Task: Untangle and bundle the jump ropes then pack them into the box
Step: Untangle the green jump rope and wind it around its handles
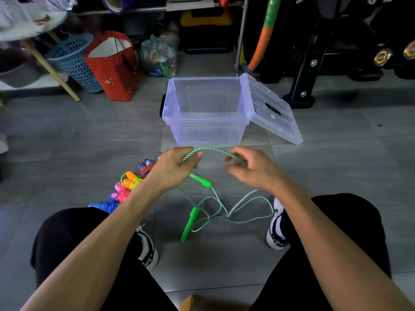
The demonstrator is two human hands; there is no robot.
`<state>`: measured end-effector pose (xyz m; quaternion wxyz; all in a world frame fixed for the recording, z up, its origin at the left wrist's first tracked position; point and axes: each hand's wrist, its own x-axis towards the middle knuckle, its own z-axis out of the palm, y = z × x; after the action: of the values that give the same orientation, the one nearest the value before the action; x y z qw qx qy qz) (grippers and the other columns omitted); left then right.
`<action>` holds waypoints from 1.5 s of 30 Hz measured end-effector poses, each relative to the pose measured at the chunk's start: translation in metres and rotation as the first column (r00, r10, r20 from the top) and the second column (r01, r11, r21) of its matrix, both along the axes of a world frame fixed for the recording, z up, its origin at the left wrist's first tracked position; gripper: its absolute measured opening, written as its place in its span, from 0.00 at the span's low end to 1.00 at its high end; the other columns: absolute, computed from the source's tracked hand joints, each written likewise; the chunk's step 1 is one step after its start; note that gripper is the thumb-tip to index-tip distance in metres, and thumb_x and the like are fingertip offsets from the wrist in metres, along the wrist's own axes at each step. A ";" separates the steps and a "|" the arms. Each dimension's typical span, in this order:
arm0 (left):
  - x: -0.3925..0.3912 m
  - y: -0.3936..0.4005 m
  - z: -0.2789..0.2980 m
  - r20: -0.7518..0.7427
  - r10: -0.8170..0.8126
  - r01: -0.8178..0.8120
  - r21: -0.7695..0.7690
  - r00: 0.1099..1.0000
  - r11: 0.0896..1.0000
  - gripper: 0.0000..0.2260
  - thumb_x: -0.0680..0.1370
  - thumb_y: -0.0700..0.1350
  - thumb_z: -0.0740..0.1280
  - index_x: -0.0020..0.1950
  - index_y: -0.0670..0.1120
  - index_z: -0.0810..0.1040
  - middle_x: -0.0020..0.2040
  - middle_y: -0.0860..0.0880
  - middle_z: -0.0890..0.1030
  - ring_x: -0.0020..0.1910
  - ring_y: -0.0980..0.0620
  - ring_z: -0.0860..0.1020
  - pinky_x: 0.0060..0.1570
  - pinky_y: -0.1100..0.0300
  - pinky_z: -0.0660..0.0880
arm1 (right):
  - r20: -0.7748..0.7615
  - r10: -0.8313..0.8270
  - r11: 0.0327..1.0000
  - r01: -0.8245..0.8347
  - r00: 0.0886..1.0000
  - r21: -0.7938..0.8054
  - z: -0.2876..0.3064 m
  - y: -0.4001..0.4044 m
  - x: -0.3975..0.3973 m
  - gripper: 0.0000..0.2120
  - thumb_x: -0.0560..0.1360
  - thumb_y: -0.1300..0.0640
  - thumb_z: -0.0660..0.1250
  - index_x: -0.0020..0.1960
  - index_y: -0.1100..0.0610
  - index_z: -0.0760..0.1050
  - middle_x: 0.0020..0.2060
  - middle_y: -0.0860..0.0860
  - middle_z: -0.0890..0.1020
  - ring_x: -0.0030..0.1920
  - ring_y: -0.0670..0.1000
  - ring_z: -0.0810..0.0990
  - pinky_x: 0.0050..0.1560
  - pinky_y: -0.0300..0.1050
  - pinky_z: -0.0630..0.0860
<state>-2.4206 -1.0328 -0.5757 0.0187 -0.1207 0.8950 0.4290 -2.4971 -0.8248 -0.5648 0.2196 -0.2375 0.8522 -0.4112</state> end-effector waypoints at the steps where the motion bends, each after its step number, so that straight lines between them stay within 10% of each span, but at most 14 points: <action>1: 0.001 0.004 0.005 -0.006 -0.036 0.037 0.033 0.999 0.999 0.16 0.80 0.52 0.66 0.37 0.43 0.75 0.28 0.47 0.76 0.23 0.57 0.64 0.28 0.62 0.66 | 0.062 0.060 0.998 -0.059 0.996 -0.016 -0.002 -0.003 0.004 0.07 0.74 0.49 0.71 0.47 0.52 0.77 0.32 0.47 0.77 0.32 0.46 0.72 0.36 0.41 0.69; 5: 0.006 0.003 0.008 0.093 -0.133 0.115 0.180 0.987 0.977 0.18 0.77 0.50 0.70 0.39 0.35 0.75 0.27 0.48 0.63 0.25 0.54 0.60 0.25 0.64 0.58 | 0.096 0.029 0.987 -0.014 0.995 -0.161 0.005 -0.006 0.005 0.12 0.78 0.52 0.68 0.38 0.58 0.77 0.22 0.43 0.65 0.25 0.43 0.62 0.29 0.39 0.60; 12: 0.006 -0.010 -0.004 0.096 -0.100 0.100 0.002 0.990 0.995 0.17 0.78 0.55 0.66 0.40 0.43 0.79 0.38 0.38 0.76 0.27 0.56 0.68 0.31 0.60 0.68 | 0.152 -0.055 0.989 0.075 0.987 -0.130 0.004 0.002 -0.002 0.12 0.76 0.54 0.67 0.35 0.54 0.77 0.25 0.48 0.68 0.27 0.46 0.64 0.34 0.42 0.62; 17: 0.012 0.005 0.005 -0.030 -0.192 0.194 0.222 0.981 0.956 0.05 0.78 0.45 0.69 0.42 0.50 0.81 0.32 0.48 0.77 0.32 0.56 0.74 0.37 0.61 0.72 | 0.115 0.119 0.989 -0.107 0.986 -0.102 0.003 -0.003 0.007 0.11 0.79 0.54 0.65 0.41 0.57 0.80 0.23 0.45 0.72 0.28 0.45 0.67 0.33 0.41 0.64; 20: 0.004 -0.016 -0.012 0.138 -0.042 0.065 -0.161 0.989 0.985 0.08 0.78 0.44 0.68 0.39 0.51 0.80 0.35 0.49 0.79 0.30 0.58 0.74 0.39 0.60 0.70 | 0.072 0.105 0.994 -0.103 0.992 -0.025 -0.002 0.001 0.002 0.12 0.76 0.50 0.68 0.41 0.58 0.80 0.33 0.57 0.81 0.32 0.45 0.72 0.38 0.42 0.69; 23: 0.009 -0.034 -0.025 0.395 0.052 0.169 -0.503 0.917 0.848 0.10 0.77 0.46 0.65 0.57 0.52 0.81 0.57 0.48 0.80 0.55 0.47 0.78 0.56 0.54 0.74 | 0.045 0.074 0.997 -0.073 0.996 -0.033 -0.004 0.007 -0.003 0.12 0.76 0.50 0.68 0.39 0.58 0.78 0.30 0.57 0.76 0.32 0.46 0.70 0.38 0.44 0.69; 26: 0.014 -0.005 -0.017 0.116 -0.279 0.300 -0.233 0.953 0.925 0.19 0.76 0.51 0.70 0.66 0.52 0.76 0.59 0.56 0.78 0.57 0.56 0.76 0.59 0.62 0.70 | 0.011 0.110 0.994 -0.109 0.994 -0.019 -0.005 0.001 0.002 0.11 0.77 0.50 0.68 0.40 0.56 0.78 0.32 0.57 0.78 0.31 0.46 0.70 0.36 0.44 0.69; 29: 0.012 0.028 -0.018 -0.126 -0.364 0.323 -0.260 0.923 0.910 0.13 0.79 0.54 0.62 0.52 0.47 0.81 0.42 0.51 0.82 0.40 0.48 0.79 0.40 0.56 0.75 | -0.008 0.147 0.989 -0.147 0.989 0.012 -0.008 -0.008 0.008 0.10 0.77 0.51 0.68 0.41 0.56 0.79 0.32 0.54 0.79 0.30 0.45 0.70 0.34 0.44 0.67; 33: 0.000 -0.008 -0.042 0.350 0.041 0.229 -0.692 0.936 0.685 0.15 0.81 0.49 0.60 0.66 0.50 0.75 0.65 0.43 0.77 0.62 0.41 0.76 0.53 0.51 0.75 | -0.008 0.099 0.995 -0.099 0.995 0.011 -0.008 0.000 0.001 0.11 0.76 0.50 0.69 0.39 0.55 0.79 0.33 0.57 0.81 0.31 0.46 0.72 0.36 0.43 0.70; 36: 0.002 -0.025 -0.049 0.515 0.182 0.267 -0.677 0.838 0.686 0.22 0.79 0.48 0.62 0.73 0.49 0.67 0.70 0.44 0.72 0.64 0.42 0.75 0.59 0.50 0.73 | -0.007 0.096 0.995 -0.096 0.995 0.013 -0.007 0.007 -0.001 0.11 0.77 0.50 0.68 0.39 0.55 0.78 0.29 0.47 0.77 0.30 0.43 0.71 0.37 0.41 0.69; 41: 0.003 0.026 -0.030 0.103 -0.367 0.381 -0.231 0.924 0.895 0.15 0.77 0.56 0.66 0.60 0.50 0.78 0.52 0.49 0.83 0.48 0.48 0.80 0.51 0.52 0.77 | -0.050 0.134 0.989 -0.130 0.990 0.073 -0.010 -0.003 0.004 0.10 0.77 0.49 0.67 0.42 0.53 0.79 0.37 0.54 0.82 0.36 0.54 0.78 0.41 0.49 0.74; 45: -0.007 0.017 -0.036 0.093 -0.102 0.132 -0.433 0.990 0.891 0.10 0.79 0.48 0.60 0.51 0.47 0.80 0.49 0.45 0.83 0.49 0.40 0.80 0.47 0.49 0.77 | -0.037 0.131 0.988 -0.128 0.991 0.087 -0.009 -0.003 0.006 0.09 0.77 0.50 0.67 0.42 0.55 0.78 0.29 0.47 0.76 0.29 0.45 0.69 0.34 0.43 0.68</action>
<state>-2.4273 -1.0155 -0.6122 0.0470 -0.0819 0.9731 0.2103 -2.4909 -0.8273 -0.5734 0.2373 -0.2917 0.8560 -0.3547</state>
